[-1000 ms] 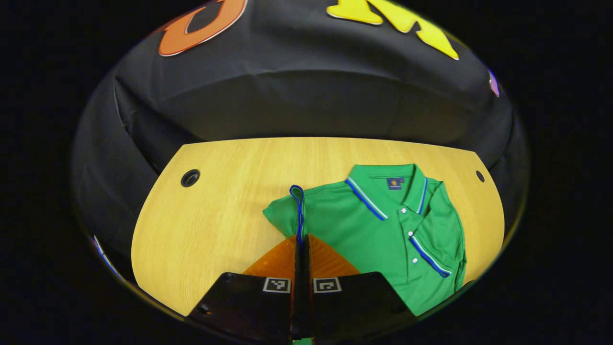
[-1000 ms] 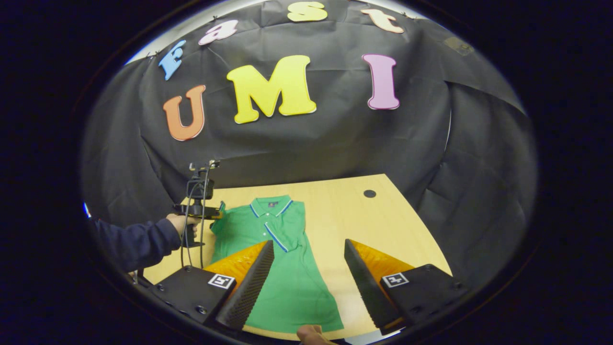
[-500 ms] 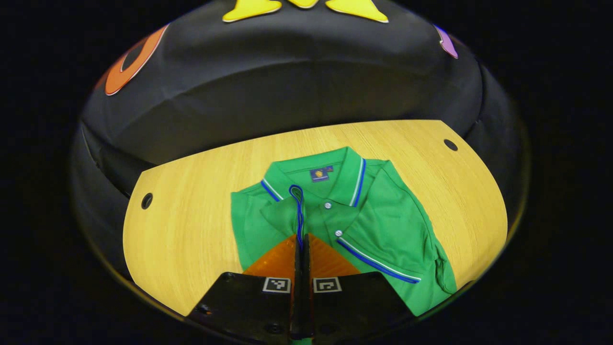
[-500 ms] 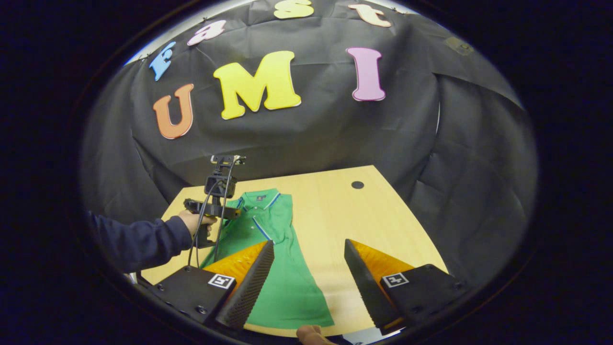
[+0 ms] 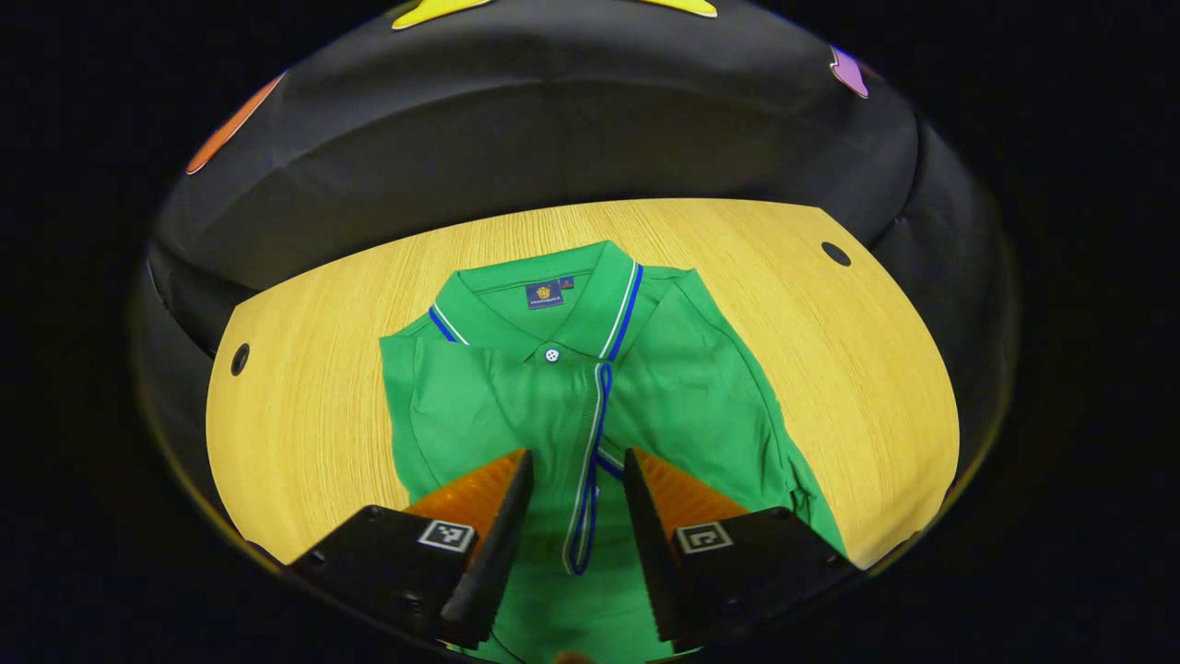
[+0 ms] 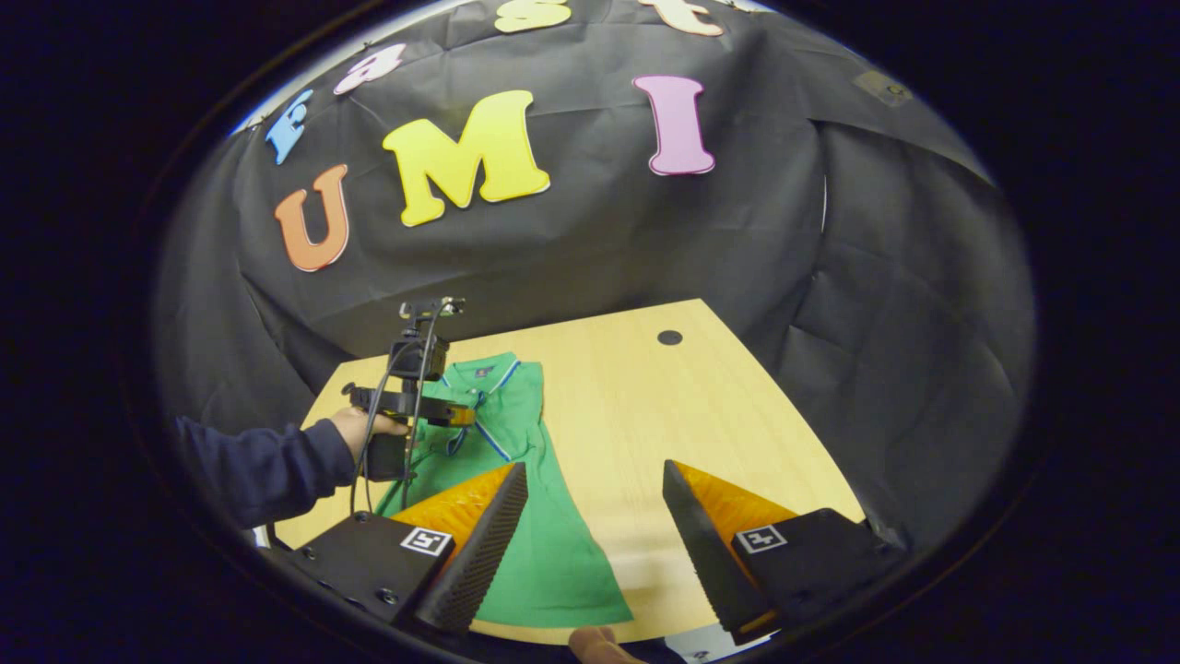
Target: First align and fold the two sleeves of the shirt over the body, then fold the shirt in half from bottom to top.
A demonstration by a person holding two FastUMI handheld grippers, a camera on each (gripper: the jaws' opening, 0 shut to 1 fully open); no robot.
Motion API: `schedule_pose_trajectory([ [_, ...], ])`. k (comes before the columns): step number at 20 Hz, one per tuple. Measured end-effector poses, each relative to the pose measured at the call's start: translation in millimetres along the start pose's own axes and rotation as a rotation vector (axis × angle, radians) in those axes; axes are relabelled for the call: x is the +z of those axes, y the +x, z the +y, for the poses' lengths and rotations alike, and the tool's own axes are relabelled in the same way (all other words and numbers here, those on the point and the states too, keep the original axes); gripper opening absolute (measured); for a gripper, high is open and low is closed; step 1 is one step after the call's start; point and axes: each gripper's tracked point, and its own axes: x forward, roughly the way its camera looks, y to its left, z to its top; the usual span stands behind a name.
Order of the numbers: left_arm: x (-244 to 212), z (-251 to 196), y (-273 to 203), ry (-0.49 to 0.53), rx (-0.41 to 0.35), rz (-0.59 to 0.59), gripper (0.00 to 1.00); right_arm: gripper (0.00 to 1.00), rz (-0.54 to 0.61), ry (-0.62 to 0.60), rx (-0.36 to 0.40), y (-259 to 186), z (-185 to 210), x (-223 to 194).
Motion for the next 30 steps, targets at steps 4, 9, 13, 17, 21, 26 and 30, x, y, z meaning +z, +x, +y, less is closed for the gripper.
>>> schedule_pose_trajectory([
  [4,25,24,-59,-0.088,0.041,-0.097,0.94,0.95,0.011,-0.044,0.031,7,12,-4],
  [9,18,42,-138,-0.164,0.049,-0.203,0.95,0.93,-0.002,-0.109,0.092,16,43,-3],
  [13,-10,62,-192,-0.17,0.073,-0.275,0.95,0.95,0.007,-0.151,0.128,26,65,-11],
  [17,-64,81,-214,-0.16,0.098,-0.245,0.95,0.95,0.093,-0.164,0.158,42,80,-43],
  [21,-130,100,-217,-0.173,0.139,-0.162,0.95,0.96,0.228,-0.151,0.154,58,81,-82],
  [26,-212,118,-212,-0.206,0.161,0.01,0.95,0.96,0.396,-0.144,0.11,78,69,-138],
  [30,-263,121,-210,-0.264,0.134,0.147,0.95,0.95,0.526,-0.156,0.058,82,50,-186],
])
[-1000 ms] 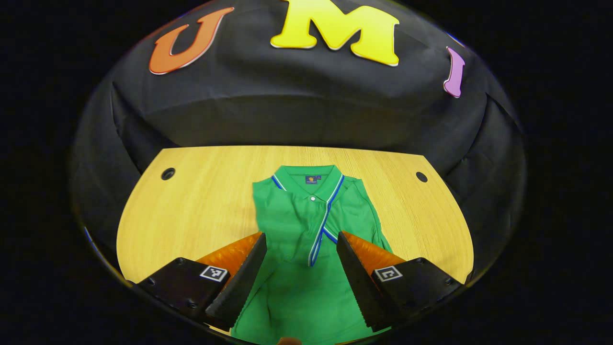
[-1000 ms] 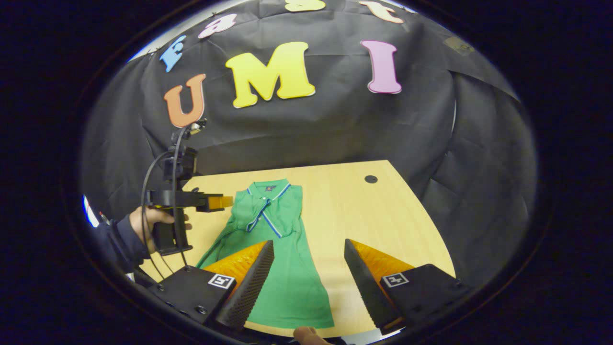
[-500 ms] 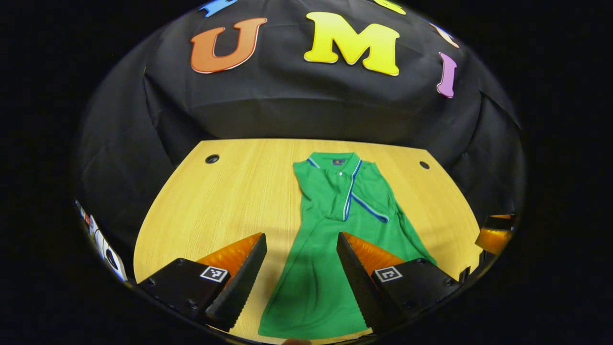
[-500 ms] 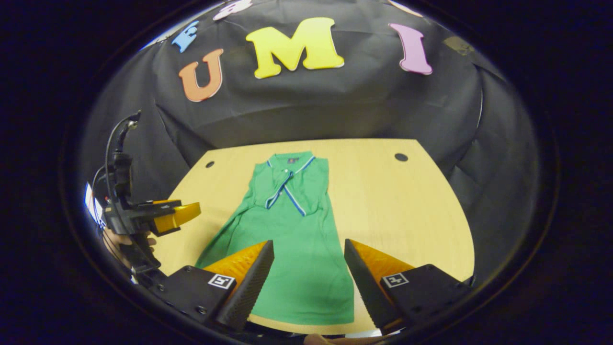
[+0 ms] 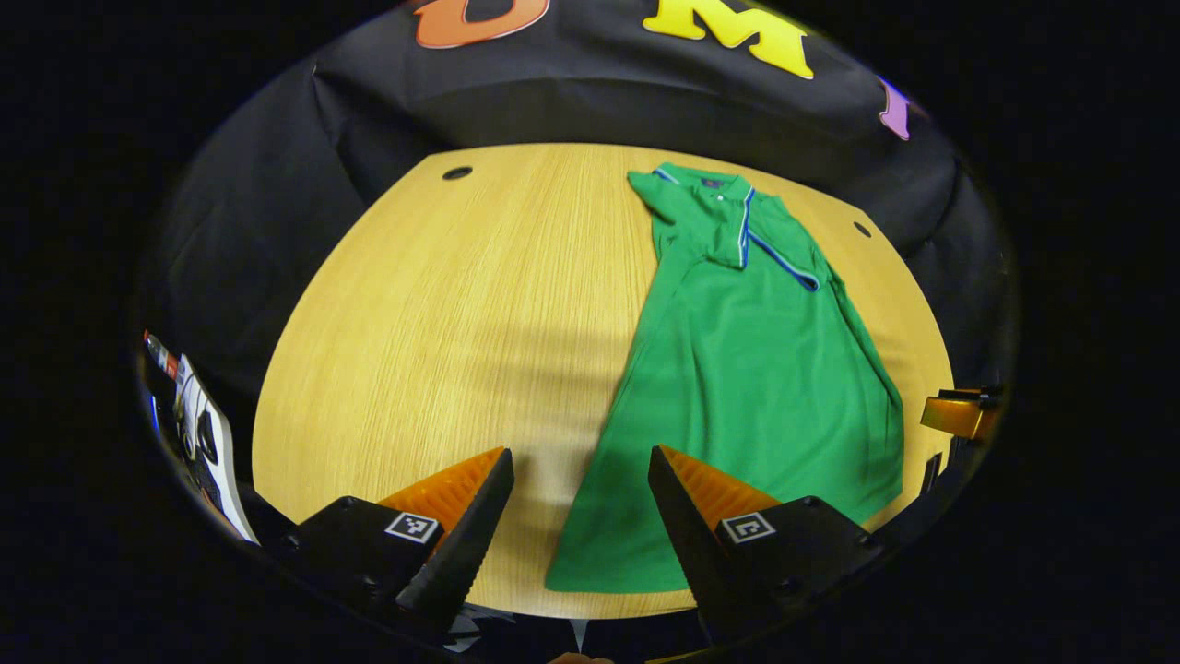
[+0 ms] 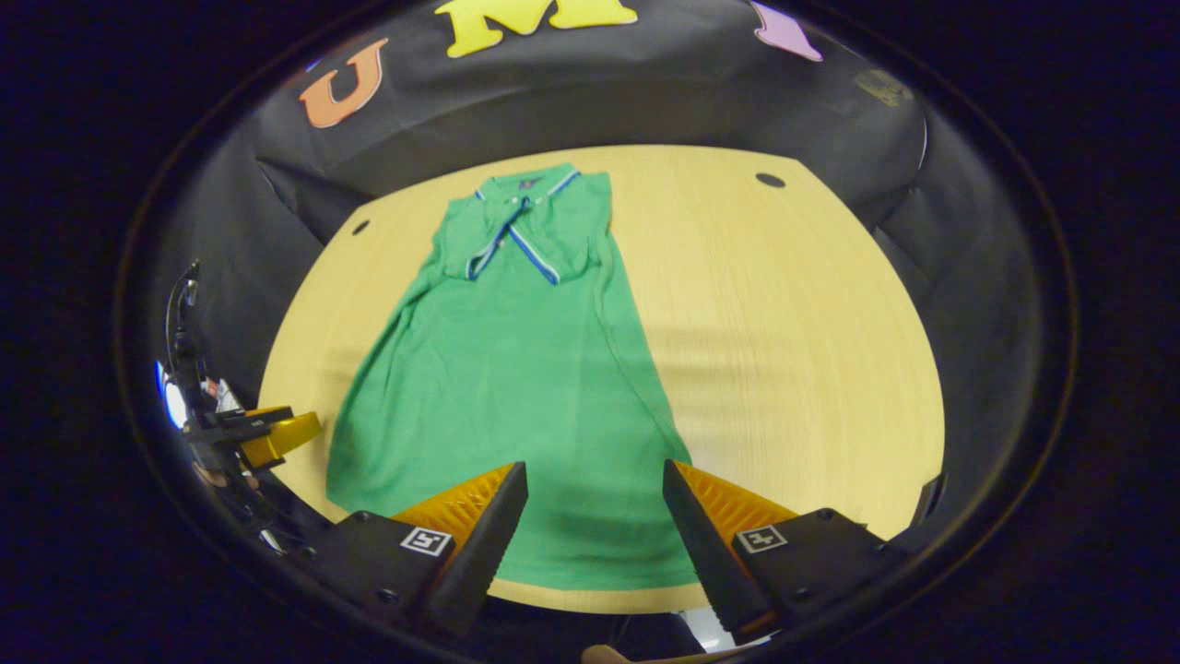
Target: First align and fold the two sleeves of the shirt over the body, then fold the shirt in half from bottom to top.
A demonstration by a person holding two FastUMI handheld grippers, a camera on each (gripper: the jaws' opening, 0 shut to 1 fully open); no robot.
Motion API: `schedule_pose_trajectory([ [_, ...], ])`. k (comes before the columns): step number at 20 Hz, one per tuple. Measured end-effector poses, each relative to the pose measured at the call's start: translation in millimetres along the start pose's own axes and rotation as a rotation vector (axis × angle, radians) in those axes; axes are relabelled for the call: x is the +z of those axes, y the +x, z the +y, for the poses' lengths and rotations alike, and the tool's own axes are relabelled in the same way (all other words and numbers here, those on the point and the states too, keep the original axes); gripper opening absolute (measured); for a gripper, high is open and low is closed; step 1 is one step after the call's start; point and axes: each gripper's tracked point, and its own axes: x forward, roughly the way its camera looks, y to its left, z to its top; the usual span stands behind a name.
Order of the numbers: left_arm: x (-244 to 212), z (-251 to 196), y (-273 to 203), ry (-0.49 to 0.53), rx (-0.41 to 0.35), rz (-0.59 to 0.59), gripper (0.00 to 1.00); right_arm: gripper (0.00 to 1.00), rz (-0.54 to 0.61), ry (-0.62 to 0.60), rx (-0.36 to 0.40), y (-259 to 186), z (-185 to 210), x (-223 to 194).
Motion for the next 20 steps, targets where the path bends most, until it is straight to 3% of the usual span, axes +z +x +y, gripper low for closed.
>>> schedule_pose_trajectory([
  [2,-23,4,4,-0.005,-0.005,0.072,0.95,0.95,0.061,0.001,-0.027,9,-9,-22],
  [3,-33,4,8,-0.005,-0.011,0.108,1.0,0.95,0.095,0.0,-0.048,12,-16,-33],
  [8,-64,5,9,-0.006,-0.011,0.267,0.95,0.93,0.204,0.052,-0.106,17,-28,-63],
  [15,-35,-5,-4,0.03,-0.015,0.399,0.81,0.95,0.305,0.04,-0.149,20,-39,-87],
  [16,-28,-8,-7,0.045,-0.018,0.412,0.87,0.99,0.301,0.046,-0.153,25,-40,-86],
  [17,-21,-11,-10,0.059,-0.022,0.428,0.76,0.94,0.311,0.044,-0.153,24,-40,-87],
  [19,-3,-17,-15,0.067,-0.027,0.45,0.69,0.89,0.334,0.04,-0.152,23,-41,-88],
  [20,8,-21,-20,0.069,-0.031,0.464,0.67,0.94,0.346,0.04,-0.151,24,-41,-88],
])
